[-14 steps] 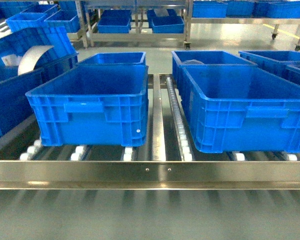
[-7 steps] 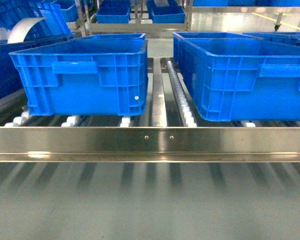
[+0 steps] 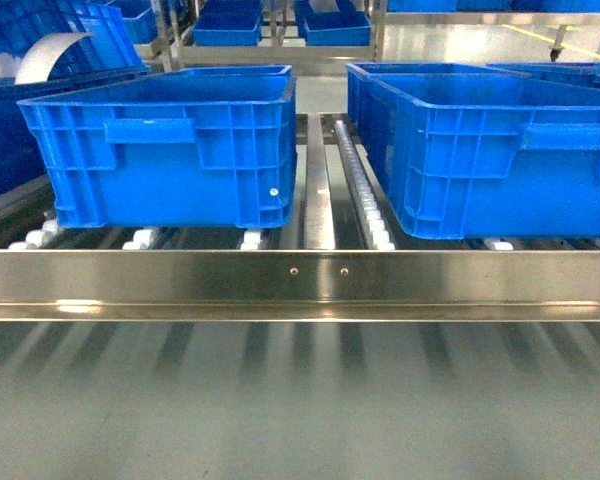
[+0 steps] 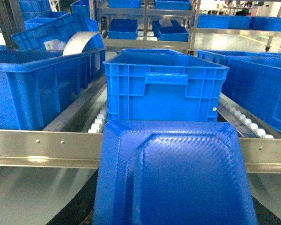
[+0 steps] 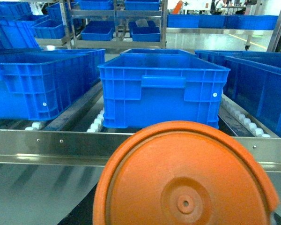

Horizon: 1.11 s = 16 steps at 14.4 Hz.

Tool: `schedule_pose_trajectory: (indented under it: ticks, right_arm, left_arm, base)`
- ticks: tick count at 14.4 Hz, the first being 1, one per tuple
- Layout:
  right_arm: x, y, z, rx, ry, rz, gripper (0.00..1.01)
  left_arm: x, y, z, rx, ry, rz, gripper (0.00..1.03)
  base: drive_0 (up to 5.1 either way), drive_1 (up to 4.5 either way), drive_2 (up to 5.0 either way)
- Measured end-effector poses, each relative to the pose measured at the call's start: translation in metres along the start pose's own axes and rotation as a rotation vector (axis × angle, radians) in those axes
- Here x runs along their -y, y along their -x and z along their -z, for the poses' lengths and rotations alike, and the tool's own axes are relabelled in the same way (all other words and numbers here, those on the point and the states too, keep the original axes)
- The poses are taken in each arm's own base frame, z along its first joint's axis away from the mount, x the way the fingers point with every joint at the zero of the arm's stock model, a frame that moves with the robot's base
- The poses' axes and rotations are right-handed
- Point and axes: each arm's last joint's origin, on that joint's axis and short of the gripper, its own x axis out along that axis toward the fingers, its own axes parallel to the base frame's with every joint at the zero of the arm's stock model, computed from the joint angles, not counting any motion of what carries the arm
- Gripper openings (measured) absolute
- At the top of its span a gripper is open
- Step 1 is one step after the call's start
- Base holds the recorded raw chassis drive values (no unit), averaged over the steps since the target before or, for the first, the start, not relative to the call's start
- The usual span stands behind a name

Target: Sort blue parts and orange caps into right shelf containers

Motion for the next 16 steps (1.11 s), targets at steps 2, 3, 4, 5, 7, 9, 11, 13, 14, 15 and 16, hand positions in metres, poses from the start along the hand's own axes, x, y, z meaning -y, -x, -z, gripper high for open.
schedule_pose_trajectory:
  ticks: [2,3,4,5,7,9,11,13,14,15,16]
  right_arm:
    - [0.0,0.0,-0.0001,0.002,0.0,0.0,0.44]
    - [0.0,0.0,-0.0002,0.002,0.0,0.0,0.44]
    - [0.0,0.0,-0.0001,0.002,0.0,0.0,0.44]
    - [0.0,0.0,-0.0001,0.002,0.0,0.0,0.44]
    - [0.0,0.0,-0.0001,0.002,0.0,0.0,0.44]
    - [0.0,0.0,-0.0001,0.001,0.0,0.0,0.44]
    - [0.0,0.0,-0.0003,0.003,0.0,0.0,0.44]
    - [0.0,0.0,-0.0001,0.001,0.0,0.0,0.44]
    - [0.0,0.0,-0.0001,0.001,0.0,0.0,0.44]
    - [0.0,0.0,0.0,0.0,0.0,0.0,0.44]
    - [0.0,0.0,-0.0004,0.004,0.0,0.0,0.44]
  left_arm:
    - [0.0,0.0,-0.0001,0.001,0.0,0.0,0.42]
    - [0.0,0.0,-0.0002,0.002,0.0,0.0,0.42]
    - [0.0,0.0,-0.0001,0.002,0.0,0.0,0.42]
    - [0.0,0.0,-0.0001,0.002,0.0,0.0,0.42]
    - [0.0,0.0,-0.0001,0.002,0.0,0.0,0.42]
    - [0.0,0.0,-0.0001,0.001,0.0,0.0,0.42]
    - [0.0,0.0,-0.0004,0.004,0.0,0.0,0.42]
    - [0.0,0.0,-0.0003,0.003,0.0,0.0,0.42]
    - [0.0,0.0,0.0,0.0,0.0,-0.002,0.42]
    - [0.0,0.0,-0.0003,0.003,0.0,0.001,0.42]
    - [0.0,0.0,-0.0001,0.002,0.0,0.0,0.42]
  base:
    - [-0.1,4.24,-4.4]
    - [-0.1,4.24,-4.4]
    - [-0.1,4.26,-4.4]
    - [-0.1,4.26,-4.4]
    - [-0.1,4.25,-4.4]
    - [0.0,4.36,-4.3]
    - [0.1,4.42,-4.3]
    - [0.0,4.32,-4.3]
    - [0.0,4.28,-4.3]
    - [0.0,0.0,0.0]
    - [0.0,0.0,0.0]
